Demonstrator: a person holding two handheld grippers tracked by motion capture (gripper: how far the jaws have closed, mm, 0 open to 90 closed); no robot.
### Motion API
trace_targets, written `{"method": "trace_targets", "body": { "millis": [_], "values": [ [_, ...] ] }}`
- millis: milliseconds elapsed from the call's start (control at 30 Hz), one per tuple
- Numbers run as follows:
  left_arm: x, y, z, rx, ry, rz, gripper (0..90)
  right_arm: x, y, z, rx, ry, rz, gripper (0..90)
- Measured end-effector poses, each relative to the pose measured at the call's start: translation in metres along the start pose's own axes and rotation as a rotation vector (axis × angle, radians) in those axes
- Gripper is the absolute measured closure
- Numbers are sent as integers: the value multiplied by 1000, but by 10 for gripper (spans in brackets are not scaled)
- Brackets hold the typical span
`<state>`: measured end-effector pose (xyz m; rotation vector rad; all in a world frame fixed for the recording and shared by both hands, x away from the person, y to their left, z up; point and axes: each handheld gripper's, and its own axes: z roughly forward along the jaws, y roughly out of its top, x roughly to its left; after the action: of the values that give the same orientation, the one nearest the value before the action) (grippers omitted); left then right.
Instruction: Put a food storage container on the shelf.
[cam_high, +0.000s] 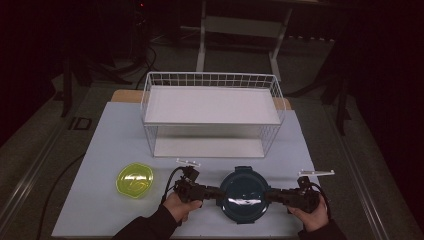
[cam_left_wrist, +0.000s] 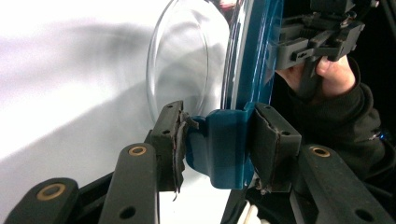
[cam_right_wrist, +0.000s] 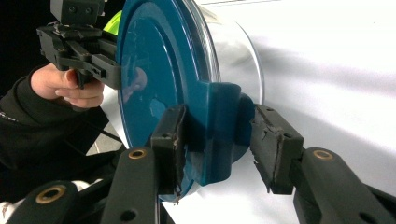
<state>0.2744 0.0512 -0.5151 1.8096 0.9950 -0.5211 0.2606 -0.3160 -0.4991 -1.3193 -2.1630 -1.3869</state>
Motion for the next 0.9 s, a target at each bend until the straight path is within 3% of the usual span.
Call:
{"method": "trace_targets", "body": {
  "millis": [333,567,900],
  "values": [
    [-8,6,-11,-42,4,19,573,5,4,-1,-30,13,3,563],
    [-28,27,-40,-94,22,55,574,28,32,-8,-73,27,-31,564],
    [-47,55,-77,-159,69,93,573,49,71,-4,-109,68,-63,565]
  ]
}}
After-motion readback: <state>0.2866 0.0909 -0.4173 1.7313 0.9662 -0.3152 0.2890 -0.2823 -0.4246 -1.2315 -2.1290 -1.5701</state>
